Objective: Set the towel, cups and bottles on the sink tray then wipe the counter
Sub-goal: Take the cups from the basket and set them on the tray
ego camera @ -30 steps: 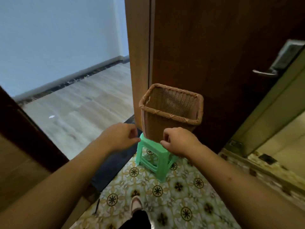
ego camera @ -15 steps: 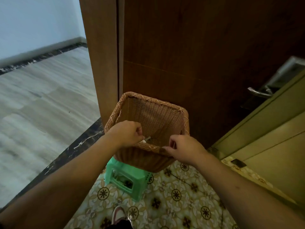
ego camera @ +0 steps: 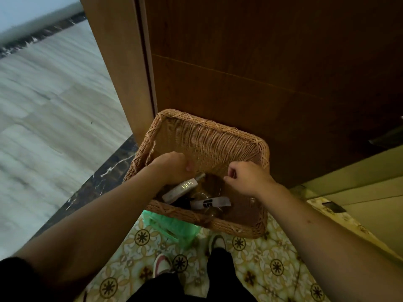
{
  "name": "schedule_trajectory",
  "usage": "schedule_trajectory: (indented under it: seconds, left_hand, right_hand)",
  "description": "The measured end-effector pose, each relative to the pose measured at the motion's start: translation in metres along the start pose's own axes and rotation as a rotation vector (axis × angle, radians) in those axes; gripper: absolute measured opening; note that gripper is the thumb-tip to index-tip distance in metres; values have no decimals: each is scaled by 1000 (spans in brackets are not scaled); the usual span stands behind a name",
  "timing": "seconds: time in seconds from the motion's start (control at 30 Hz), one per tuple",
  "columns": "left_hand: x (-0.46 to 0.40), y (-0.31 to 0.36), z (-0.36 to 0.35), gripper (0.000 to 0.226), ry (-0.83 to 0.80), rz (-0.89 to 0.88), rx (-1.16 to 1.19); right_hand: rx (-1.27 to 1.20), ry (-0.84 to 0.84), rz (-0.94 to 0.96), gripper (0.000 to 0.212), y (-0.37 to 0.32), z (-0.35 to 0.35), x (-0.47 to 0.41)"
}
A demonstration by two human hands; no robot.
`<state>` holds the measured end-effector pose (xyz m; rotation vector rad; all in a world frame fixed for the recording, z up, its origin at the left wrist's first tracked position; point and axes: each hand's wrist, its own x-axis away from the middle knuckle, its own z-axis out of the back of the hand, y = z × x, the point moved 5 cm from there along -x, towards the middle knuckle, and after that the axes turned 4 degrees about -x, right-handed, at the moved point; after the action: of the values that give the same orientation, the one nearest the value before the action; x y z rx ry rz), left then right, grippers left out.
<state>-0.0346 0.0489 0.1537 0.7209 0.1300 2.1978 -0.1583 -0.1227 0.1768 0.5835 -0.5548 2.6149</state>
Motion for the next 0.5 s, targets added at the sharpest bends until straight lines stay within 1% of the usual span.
schedule_trajectory:
  seconds: [0.23,0.33,0.43,0.5]
  left_hand:
    - [-38,3,-50,36,-222,157,-36]
    - [-55,7,-70,41,-329,254,4]
    - [-76,16,-86,43,-416,309,28]
    - [-95,21,-94,44,-439,303,15]
  right_hand:
    - [59,-255,100,16,21,-43,-80]
    - [169,-352,150,9,32,-72,-103]
    - [271,-472,182,25,42,-106,-116]
    - [305,-529,173,31,47,-128,-122]
